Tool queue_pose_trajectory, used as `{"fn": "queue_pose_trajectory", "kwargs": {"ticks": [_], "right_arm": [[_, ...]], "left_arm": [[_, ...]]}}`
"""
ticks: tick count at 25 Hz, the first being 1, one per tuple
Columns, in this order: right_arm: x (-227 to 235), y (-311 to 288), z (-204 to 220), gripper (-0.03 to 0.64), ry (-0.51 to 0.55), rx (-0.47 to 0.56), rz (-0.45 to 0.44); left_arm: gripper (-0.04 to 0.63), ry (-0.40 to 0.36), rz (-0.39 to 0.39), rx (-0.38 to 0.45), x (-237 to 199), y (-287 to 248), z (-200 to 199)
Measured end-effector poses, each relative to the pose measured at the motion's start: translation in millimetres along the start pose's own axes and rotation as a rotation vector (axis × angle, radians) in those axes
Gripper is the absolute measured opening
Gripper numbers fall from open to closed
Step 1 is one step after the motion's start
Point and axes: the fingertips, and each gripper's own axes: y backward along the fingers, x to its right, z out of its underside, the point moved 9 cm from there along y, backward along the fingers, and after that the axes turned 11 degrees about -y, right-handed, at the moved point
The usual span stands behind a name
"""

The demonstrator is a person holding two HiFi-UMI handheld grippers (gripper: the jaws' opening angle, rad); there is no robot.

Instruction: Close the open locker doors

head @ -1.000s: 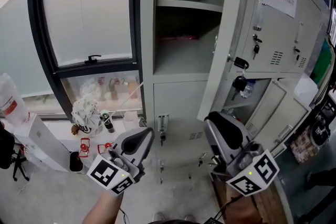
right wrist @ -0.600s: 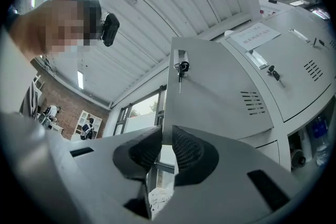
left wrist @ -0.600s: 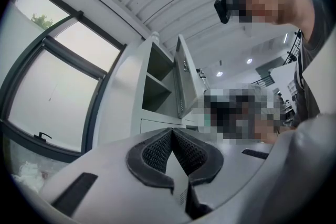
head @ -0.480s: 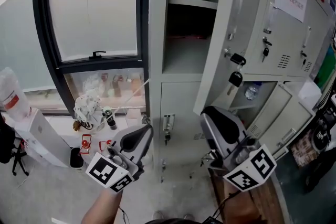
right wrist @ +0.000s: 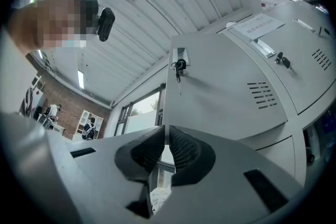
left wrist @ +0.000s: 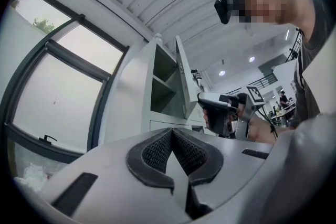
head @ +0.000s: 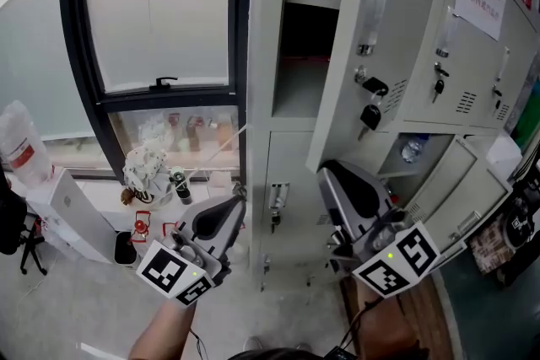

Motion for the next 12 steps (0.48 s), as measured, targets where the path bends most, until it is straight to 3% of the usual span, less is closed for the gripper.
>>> {"fn": "queue_pose_trajectory", "kwargs": {"ticks": [12], "right_arm": [[11,-29,12,0.029,0.033,-0.037,0.007]], "left_arm": [[0.009,-0.008,-0.011,0.007,-10,-2,0]]}}
